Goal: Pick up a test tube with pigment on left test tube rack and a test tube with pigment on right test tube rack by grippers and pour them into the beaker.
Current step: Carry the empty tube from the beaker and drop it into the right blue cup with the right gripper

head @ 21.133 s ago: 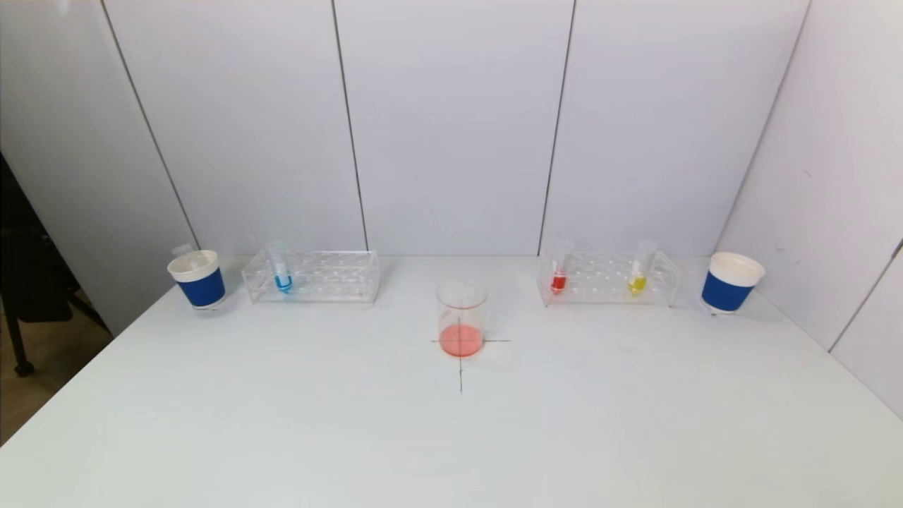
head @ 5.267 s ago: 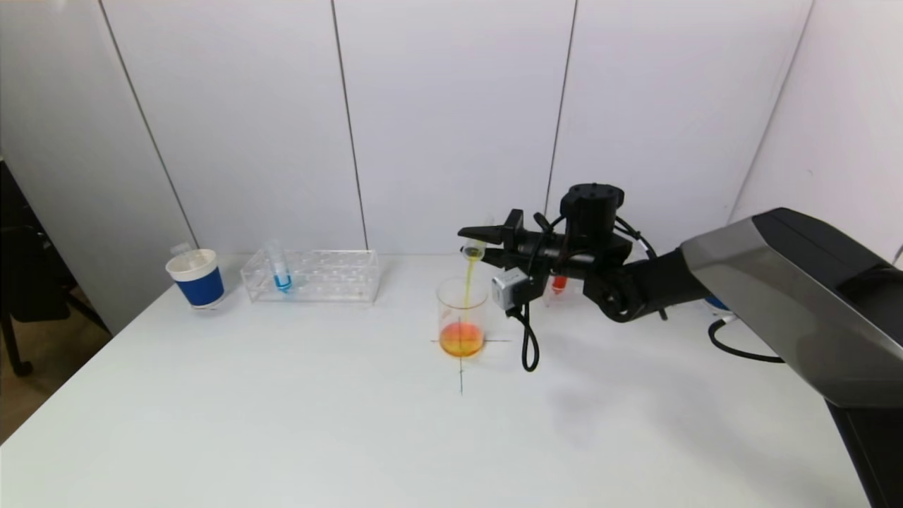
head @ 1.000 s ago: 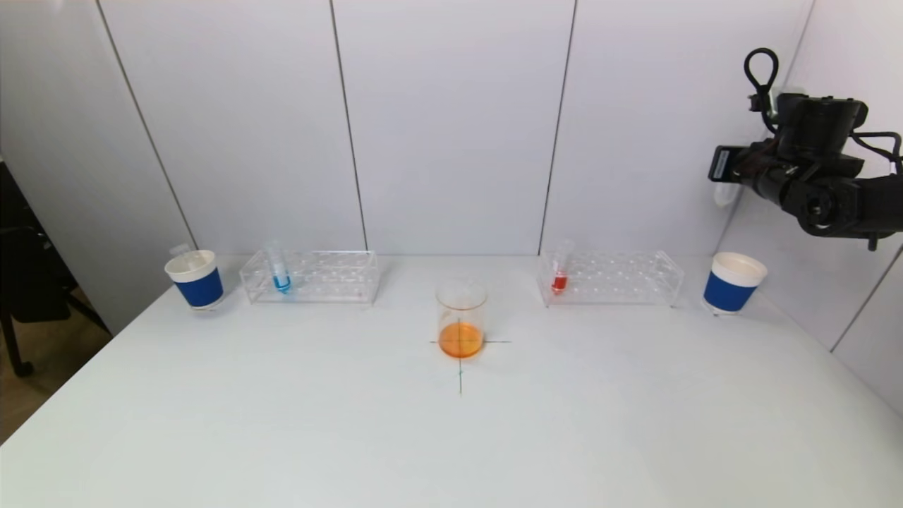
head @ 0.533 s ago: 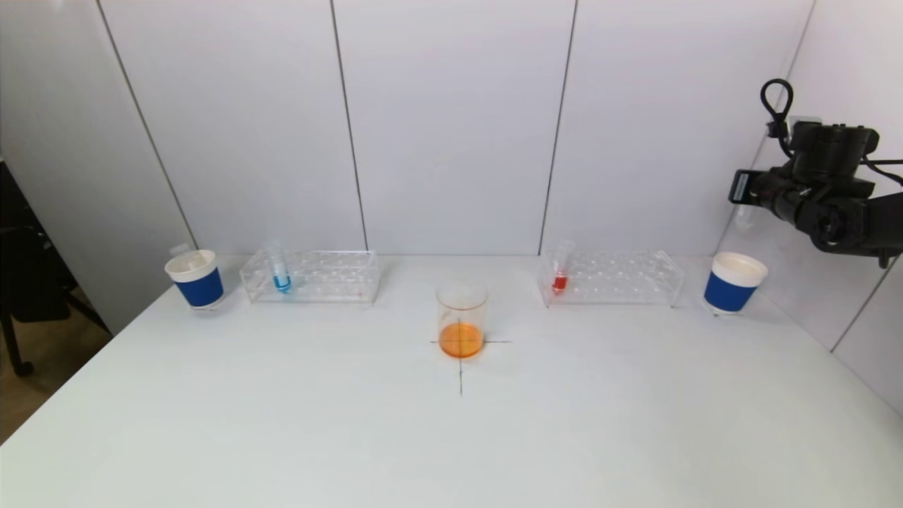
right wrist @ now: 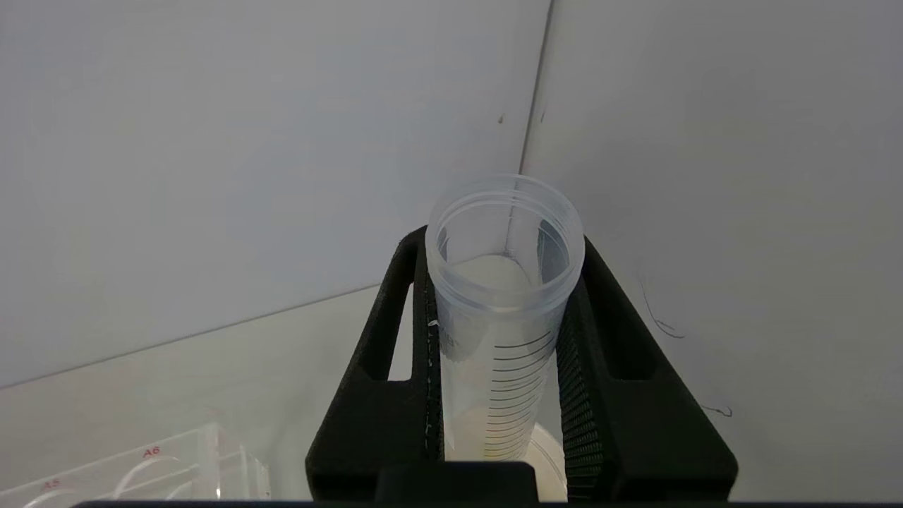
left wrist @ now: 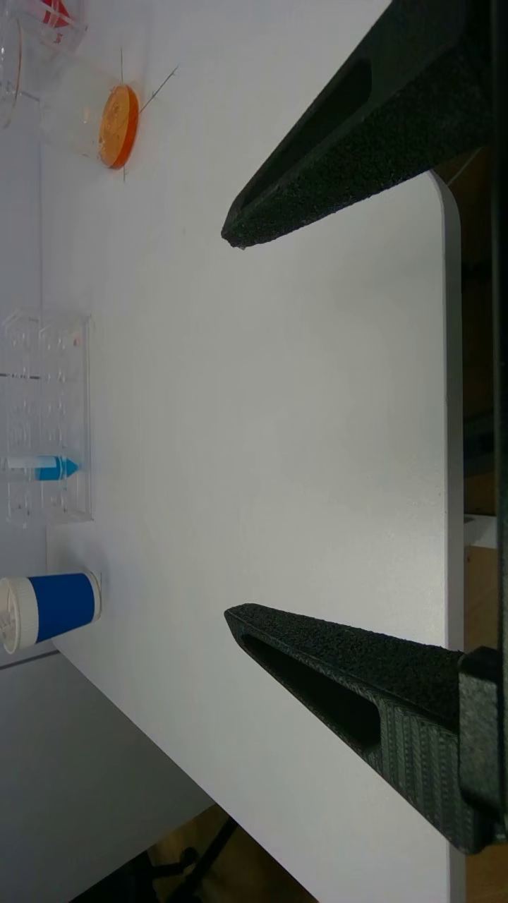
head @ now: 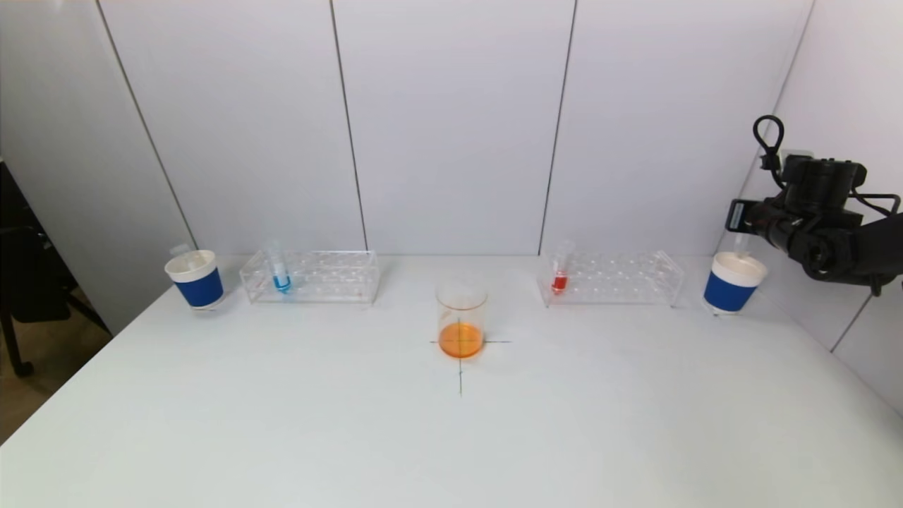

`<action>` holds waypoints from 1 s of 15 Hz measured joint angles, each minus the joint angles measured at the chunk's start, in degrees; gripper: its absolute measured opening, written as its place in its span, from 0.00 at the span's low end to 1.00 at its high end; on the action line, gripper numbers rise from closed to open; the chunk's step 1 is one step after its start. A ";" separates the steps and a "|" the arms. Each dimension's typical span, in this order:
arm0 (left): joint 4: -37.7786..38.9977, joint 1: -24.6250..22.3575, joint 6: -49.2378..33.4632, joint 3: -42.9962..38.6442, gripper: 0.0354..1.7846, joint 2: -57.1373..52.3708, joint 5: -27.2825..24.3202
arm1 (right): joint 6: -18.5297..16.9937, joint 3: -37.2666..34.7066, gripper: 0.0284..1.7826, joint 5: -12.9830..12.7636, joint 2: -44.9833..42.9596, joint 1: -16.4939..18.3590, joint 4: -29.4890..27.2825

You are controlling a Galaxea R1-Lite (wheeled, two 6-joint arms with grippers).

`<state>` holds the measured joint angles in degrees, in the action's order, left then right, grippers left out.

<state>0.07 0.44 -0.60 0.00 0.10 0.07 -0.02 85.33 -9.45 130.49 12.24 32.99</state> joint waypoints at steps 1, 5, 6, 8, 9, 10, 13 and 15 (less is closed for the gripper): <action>0.00 0.00 0.02 0.00 0.99 0.00 0.00 | 0.02 -0.91 0.28 0.00 0.38 0.00 1.18; 0.00 0.02 -0.02 0.00 0.99 0.00 0.00 | -0.05 -4.05 0.28 0.02 1.16 -0.01 2.67; 0.00 0.00 0.00 0.00 0.99 0.00 0.00 | -0.24 -4.99 0.28 0.05 1.29 -0.01 2.95; 0.00 0.00 0.00 0.00 0.99 0.00 0.00 | -1.13 -6.62 0.28 0.00 1.73 -0.01 5.55; 0.00 0.00 -0.02 0.00 0.99 0.00 0.00 | -1.12 -7.72 0.28 -0.06 1.90 -0.01 6.81; 0.00 0.00 0.00 0.00 0.99 0.00 0.00 | -1.12 -8.94 0.28 -0.06 2.04 -0.01 8.08; 0.00 0.00 0.00 0.00 0.99 0.00 0.00 | -1.18 -12.02 0.28 -0.06 2.32 -0.01 10.64; 0.00 0.00 0.00 0.00 0.99 0.00 0.00 | -1.29 -12.81 0.28 -0.11 2.34 0.05 10.69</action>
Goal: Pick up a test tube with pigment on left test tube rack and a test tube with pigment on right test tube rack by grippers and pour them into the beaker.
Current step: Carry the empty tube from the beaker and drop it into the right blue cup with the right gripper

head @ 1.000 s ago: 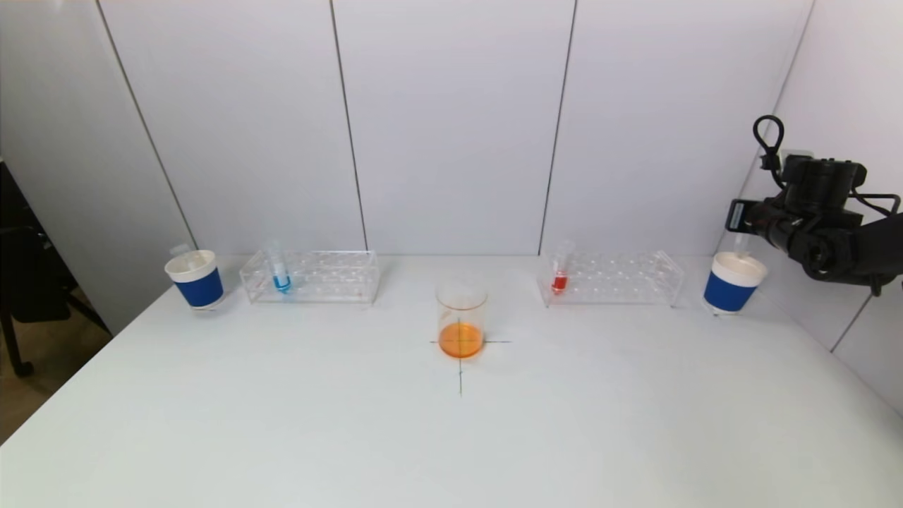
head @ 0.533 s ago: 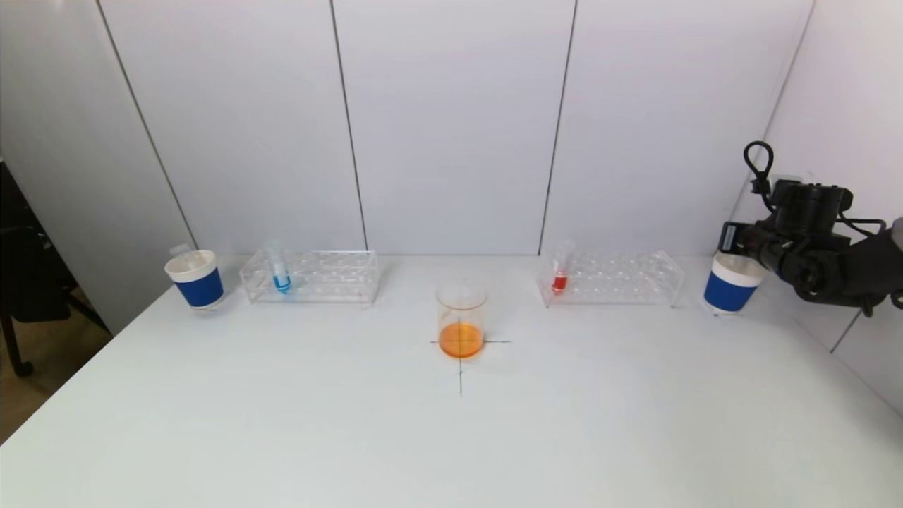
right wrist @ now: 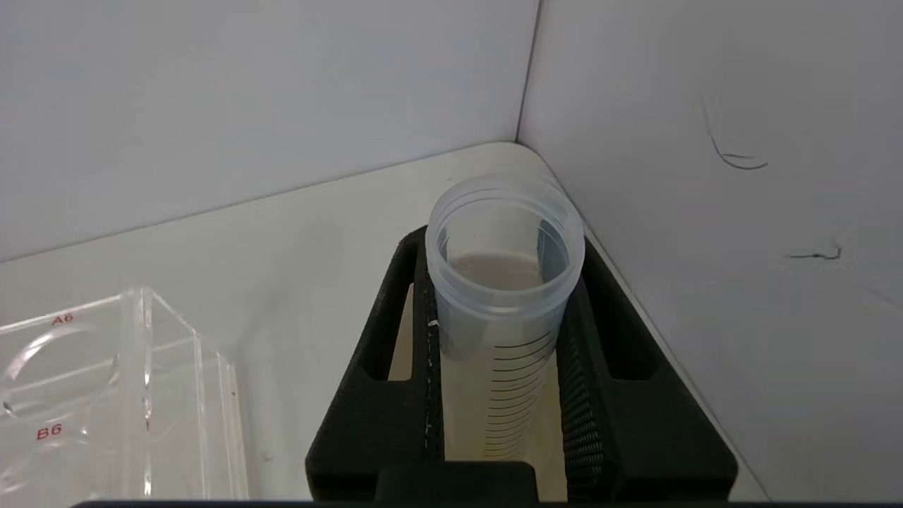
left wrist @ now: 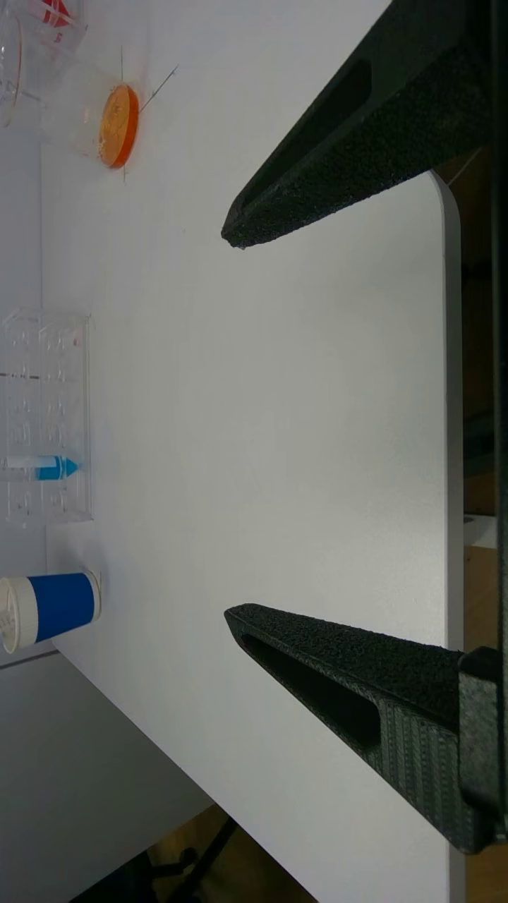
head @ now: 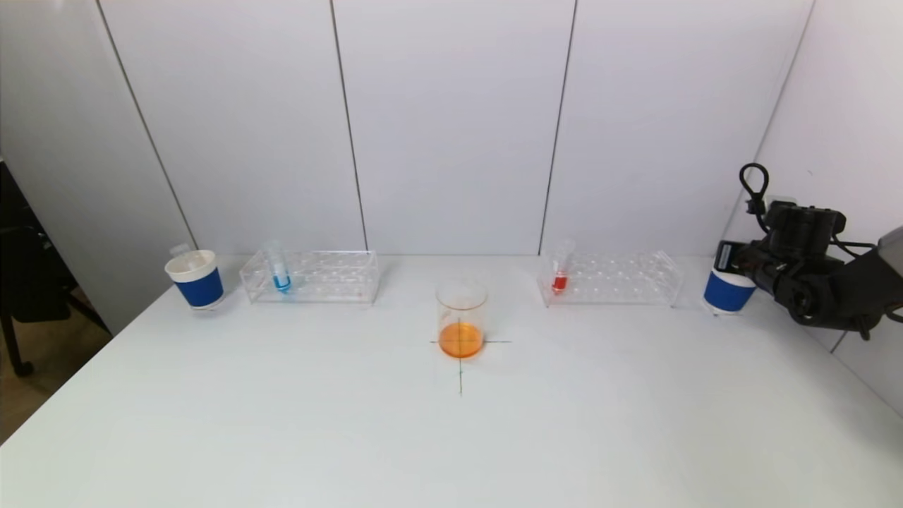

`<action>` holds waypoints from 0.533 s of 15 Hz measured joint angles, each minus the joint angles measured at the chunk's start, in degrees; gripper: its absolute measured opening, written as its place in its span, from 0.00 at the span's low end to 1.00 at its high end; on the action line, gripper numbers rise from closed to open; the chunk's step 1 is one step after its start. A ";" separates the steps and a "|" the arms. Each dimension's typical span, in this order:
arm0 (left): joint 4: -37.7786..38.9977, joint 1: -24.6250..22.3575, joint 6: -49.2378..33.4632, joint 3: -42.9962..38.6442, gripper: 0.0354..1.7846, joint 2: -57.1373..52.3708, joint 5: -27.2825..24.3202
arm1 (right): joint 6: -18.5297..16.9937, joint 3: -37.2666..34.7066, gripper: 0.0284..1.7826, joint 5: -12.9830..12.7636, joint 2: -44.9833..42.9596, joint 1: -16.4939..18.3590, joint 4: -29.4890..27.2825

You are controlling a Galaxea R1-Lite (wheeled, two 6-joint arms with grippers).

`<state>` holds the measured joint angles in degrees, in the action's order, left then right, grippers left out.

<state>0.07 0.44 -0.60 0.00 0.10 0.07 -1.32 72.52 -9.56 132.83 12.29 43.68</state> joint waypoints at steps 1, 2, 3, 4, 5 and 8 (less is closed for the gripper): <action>0.00 0.00 0.00 0.00 0.99 0.00 0.00 | 0.00 -0.15 0.28 0.02 0.00 0.17 0.01; 0.00 0.00 0.00 0.00 0.99 0.00 0.00 | 0.00 -0.23 0.28 0.02 0.00 0.27 0.01; 0.00 0.00 0.02 0.00 0.99 0.00 0.00 | -0.02 -0.28 0.28 0.02 0.00 0.35 0.00; 0.00 0.00 0.02 0.00 0.99 0.00 0.00 | -0.05 -0.33 0.28 0.05 0.00 0.41 0.00; 0.00 0.00 0.02 0.00 0.99 0.00 0.00 | -0.05 -0.37 0.28 0.05 0.00 0.44 0.01; 0.00 0.00 0.00 0.00 0.99 0.00 -0.02 | -0.09 -0.59 0.28 0.05 0.00 0.55 0.00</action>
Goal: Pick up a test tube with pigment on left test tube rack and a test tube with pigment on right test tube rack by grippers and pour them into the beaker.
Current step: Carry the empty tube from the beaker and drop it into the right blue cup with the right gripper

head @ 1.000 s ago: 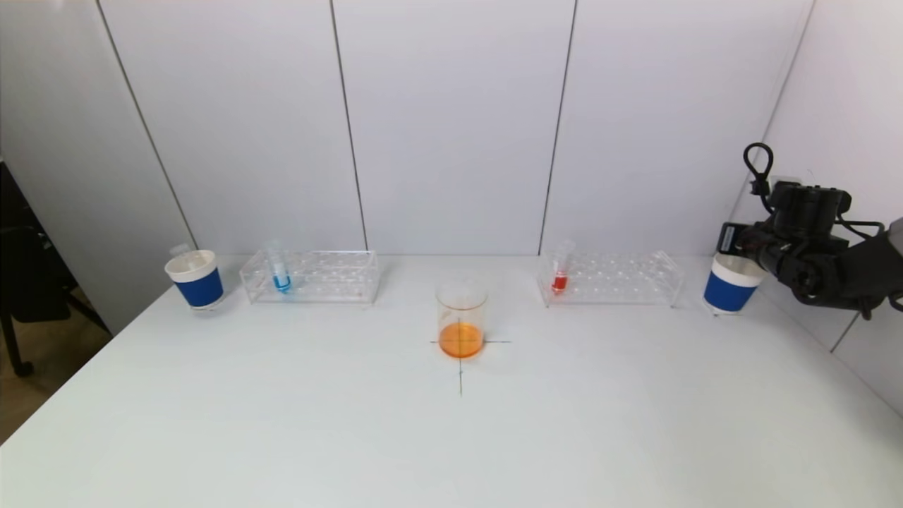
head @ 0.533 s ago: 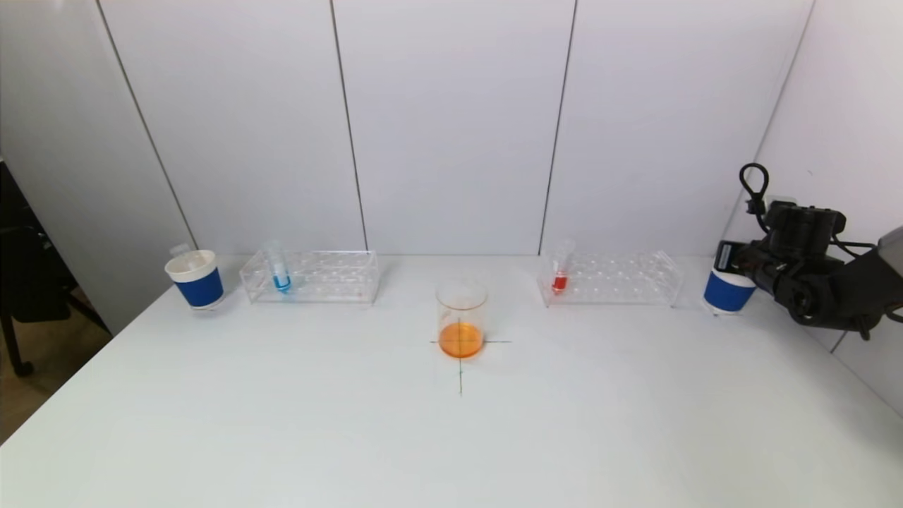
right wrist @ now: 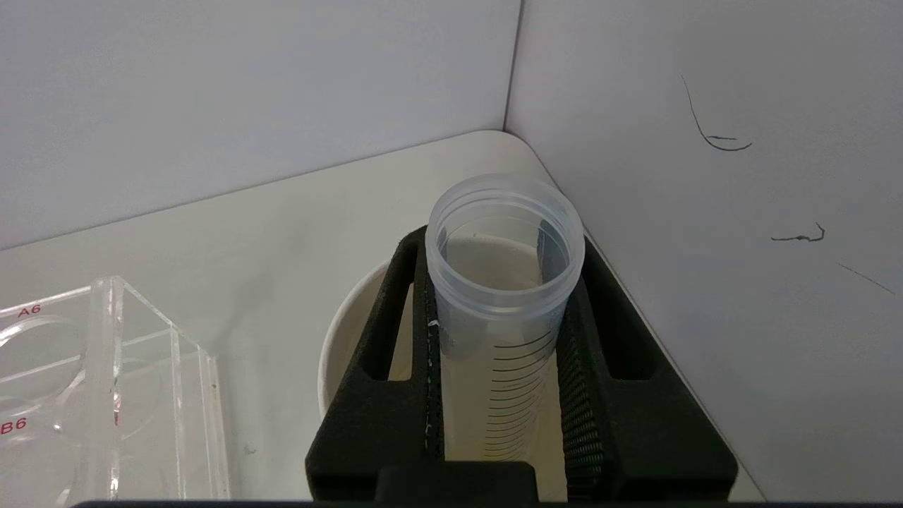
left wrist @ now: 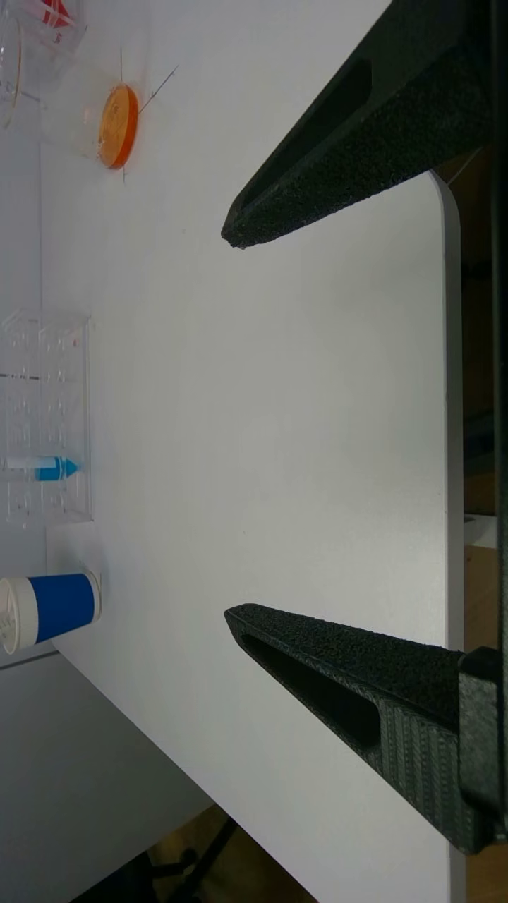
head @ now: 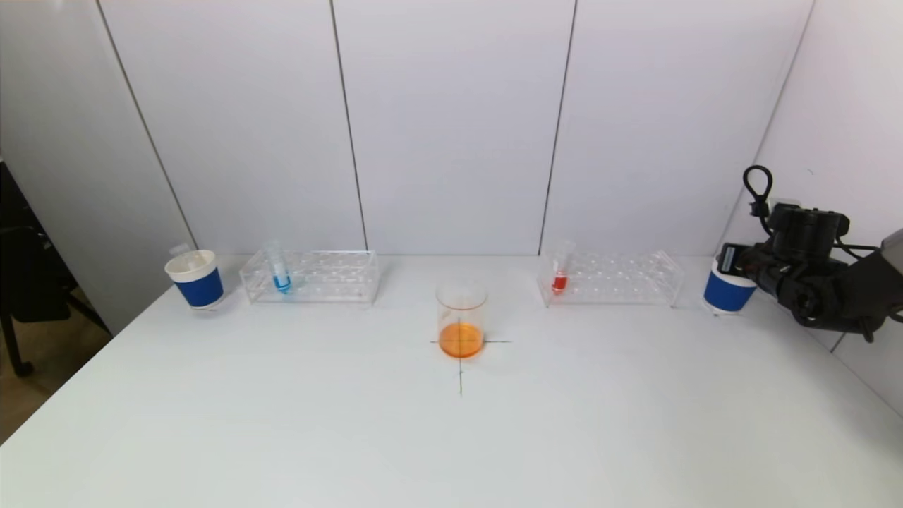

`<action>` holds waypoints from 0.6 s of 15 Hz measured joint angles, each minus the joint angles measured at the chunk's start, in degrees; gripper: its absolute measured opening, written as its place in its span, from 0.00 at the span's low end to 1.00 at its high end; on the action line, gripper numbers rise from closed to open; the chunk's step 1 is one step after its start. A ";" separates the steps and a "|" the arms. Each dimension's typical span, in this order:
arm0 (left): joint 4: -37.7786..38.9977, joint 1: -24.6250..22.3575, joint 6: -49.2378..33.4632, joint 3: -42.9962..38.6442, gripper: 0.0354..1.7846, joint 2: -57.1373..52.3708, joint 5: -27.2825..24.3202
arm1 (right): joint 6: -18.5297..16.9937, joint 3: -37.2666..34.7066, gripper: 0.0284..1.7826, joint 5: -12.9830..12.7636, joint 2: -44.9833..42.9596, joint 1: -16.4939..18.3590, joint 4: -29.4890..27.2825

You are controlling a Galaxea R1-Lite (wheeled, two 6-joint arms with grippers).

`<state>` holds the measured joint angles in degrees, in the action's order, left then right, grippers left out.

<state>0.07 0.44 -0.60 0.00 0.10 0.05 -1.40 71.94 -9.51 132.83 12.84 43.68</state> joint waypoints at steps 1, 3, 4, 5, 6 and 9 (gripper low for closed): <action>0.00 0.00 0.02 0.00 0.99 0.00 0.00 | 0.00 -0.09 0.28 -0.02 0.00 0.00 0.00; 0.00 0.00 0.00 0.00 0.99 0.00 0.02 | -0.05 -0.09 0.28 0.09 -0.13 0.00 0.00; 0.00 0.00 0.05 0.00 0.99 0.00 -0.02 | -0.05 -0.06 0.29 0.09 -0.20 0.02 0.00; 0.00 0.00 0.00 0.00 0.99 0.00 0.02 | -0.05 -0.05 0.31 0.09 -0.22 0.06 0.01; 0.00 0.00 0.02 0.00 0.99 0.00 0.00 | -0.07 -0.05 0.35 0.09 -0.24 0.06 0.00; 0.00 0.00 0.02 0.00 0.99 0.00 0.02 | -0.07 -0.05 0.57 0.09 -0.26 0.09 0.00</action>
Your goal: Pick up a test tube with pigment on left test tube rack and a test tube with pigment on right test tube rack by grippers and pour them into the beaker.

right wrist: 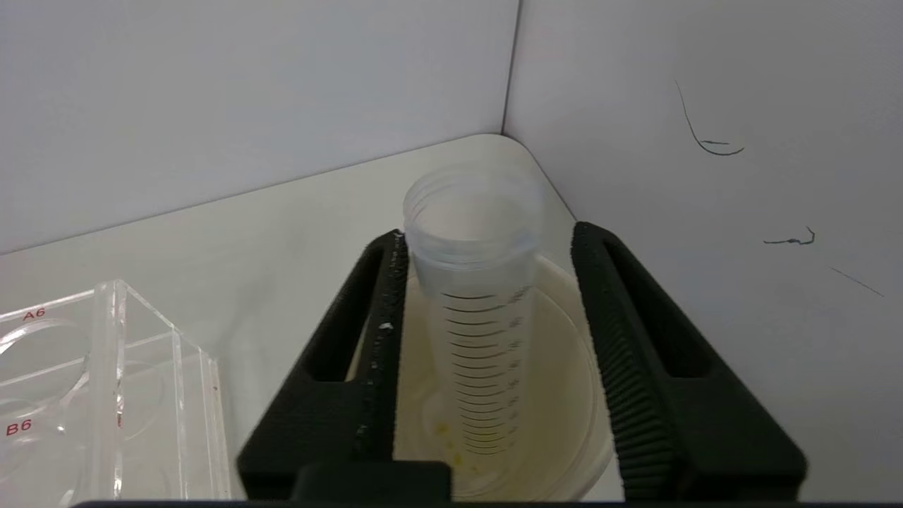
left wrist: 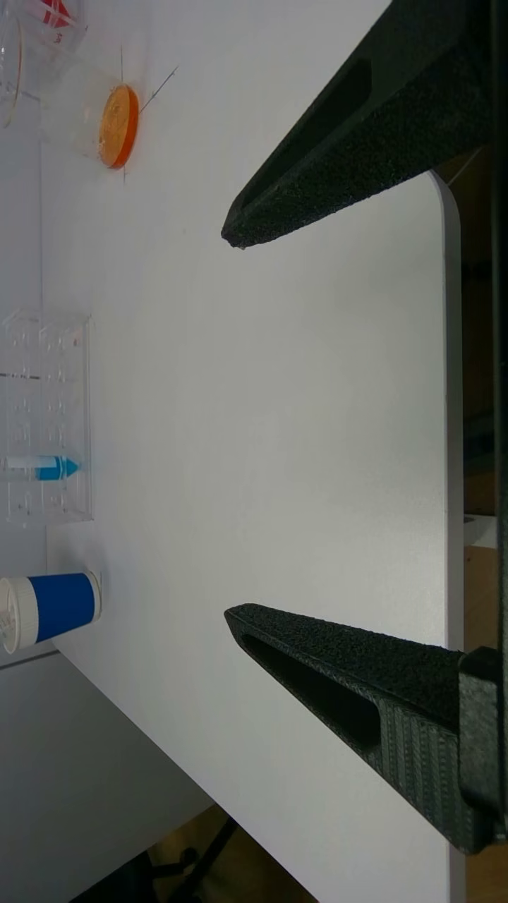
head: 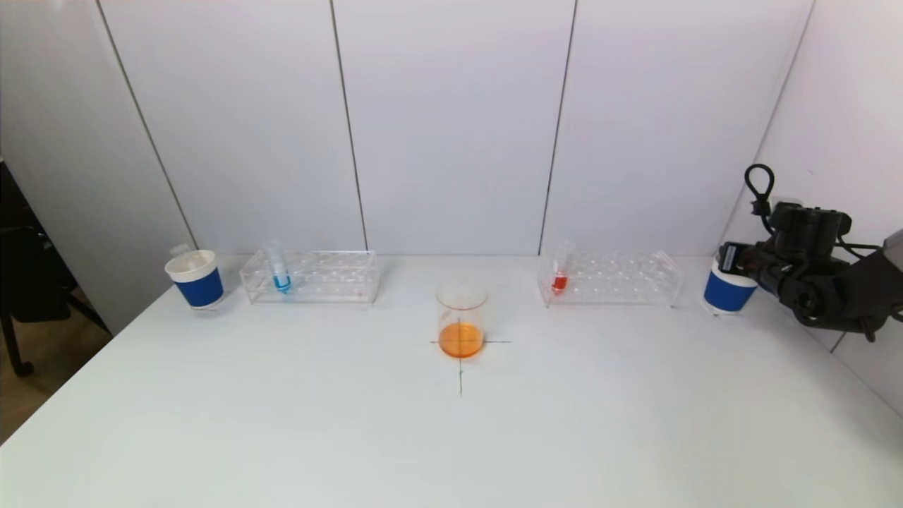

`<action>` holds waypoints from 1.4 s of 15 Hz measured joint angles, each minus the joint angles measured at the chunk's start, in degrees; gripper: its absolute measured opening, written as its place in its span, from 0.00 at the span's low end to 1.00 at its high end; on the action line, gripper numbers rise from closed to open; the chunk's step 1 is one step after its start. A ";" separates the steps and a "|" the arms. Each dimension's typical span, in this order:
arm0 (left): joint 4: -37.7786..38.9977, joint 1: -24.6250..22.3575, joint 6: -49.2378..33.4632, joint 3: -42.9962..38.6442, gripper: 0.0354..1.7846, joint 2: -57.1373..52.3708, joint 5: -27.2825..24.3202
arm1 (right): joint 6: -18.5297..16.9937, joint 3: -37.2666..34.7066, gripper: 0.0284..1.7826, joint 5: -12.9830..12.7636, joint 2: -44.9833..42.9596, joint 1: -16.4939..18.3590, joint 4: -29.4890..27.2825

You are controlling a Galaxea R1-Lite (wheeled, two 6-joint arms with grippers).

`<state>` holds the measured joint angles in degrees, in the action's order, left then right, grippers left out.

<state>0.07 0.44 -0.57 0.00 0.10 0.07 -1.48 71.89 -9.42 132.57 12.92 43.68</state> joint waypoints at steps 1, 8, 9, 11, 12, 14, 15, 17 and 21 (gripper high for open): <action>0.00 0.00 -0.02 0.00 0.99 0.00 0.02 | 0.00 -0.01 0.67 0.00 -0.05 0.00 0.00; 0.00 0.00 -0.02 0.00 0.99 0.00 0.00 | 0.05 -0.26 1.00 -0.09 -0.71 0.17 0.00; 0.00 0.00 -0.02 0.00 0.99 0.00 0.00 | 0.11 -0.67 1.00 -0.09 -1.27 0.06 -0.02; 0.00 0.00 0.02 0.00 0.99 0.00 0.00 | 0.46 -2.86 1.00 -0.27 -3.50 -0.39 0.17; 0.00 0.00 -0.02 0.00 0.99 0.00 -0.02 | 0.66 -4.86 1.00 -0.39 -5.07 -0.83 0.85; 0.00 0.00 -0.02 0.00 0.99 0.00 0.00 | 0.93 -11.93 1.00 -0.52 -9.03 -2.49 4.80; 0.00 0.00 0.00 0.00 0.99 0.00 0.02 | 1.15 -16.52 1.00 -0.55 -11.26 -3.61 7.64; 0.00 0.00 0.00 0.00 0.99 0.00 -0.02 | 1.94 -27.71 1.00 -0.60 -16.68 -6.34 14.86; 0.00 0.00 -0.02 0.00 0.99 0.00 -0.02 | 4.69 -50.04 1.00 -2.17 -30.04 -11.56 29.25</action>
<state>0.07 0.44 -0.60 0.00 0.10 0.05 3.22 21.85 -11.59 102.54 1.37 72.92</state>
